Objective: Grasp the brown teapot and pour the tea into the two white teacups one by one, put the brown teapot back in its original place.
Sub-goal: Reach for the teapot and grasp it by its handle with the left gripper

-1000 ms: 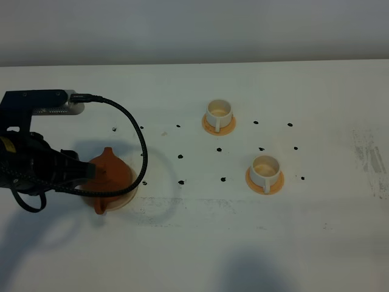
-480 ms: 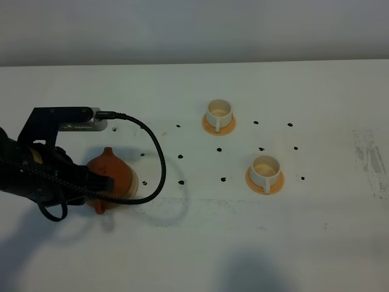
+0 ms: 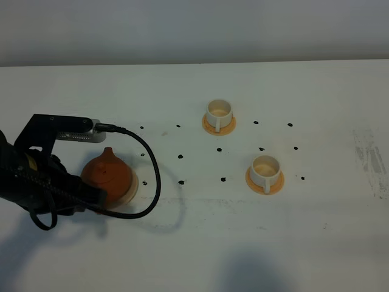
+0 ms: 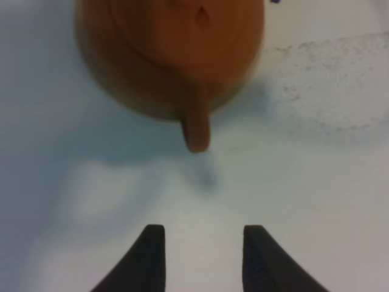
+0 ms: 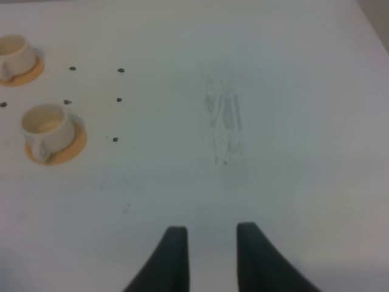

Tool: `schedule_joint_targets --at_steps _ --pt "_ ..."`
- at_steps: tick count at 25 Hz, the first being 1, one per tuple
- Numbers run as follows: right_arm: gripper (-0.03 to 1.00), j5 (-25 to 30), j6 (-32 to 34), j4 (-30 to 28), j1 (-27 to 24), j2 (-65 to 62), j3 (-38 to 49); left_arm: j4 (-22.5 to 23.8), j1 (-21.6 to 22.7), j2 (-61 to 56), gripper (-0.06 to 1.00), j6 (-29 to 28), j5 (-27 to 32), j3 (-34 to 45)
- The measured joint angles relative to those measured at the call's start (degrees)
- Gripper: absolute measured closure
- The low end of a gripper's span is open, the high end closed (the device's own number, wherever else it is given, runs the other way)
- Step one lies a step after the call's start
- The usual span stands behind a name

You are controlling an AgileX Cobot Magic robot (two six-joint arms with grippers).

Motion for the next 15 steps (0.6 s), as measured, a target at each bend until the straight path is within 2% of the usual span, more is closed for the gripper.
schedule_joint_targets --at_steps 4,11,15 --pt "0.75 0.0 0.0 0.0 0.0 0.0 0.0 1.9 -0.1 -0.5 0.65 -2.1 0.2 0.0" --pt "0.75 0.0 0.0 0.0 0.0 0.0 0.0 11.3 -2.7 -4.0 0.65 -11.9 0.1 -0.1" --pt "0.75 0.0 0.0 0.0 0.0 0.0 0.0 11.9 -2.9 -4.5 0.65 -12.7 0.3 -0.1"
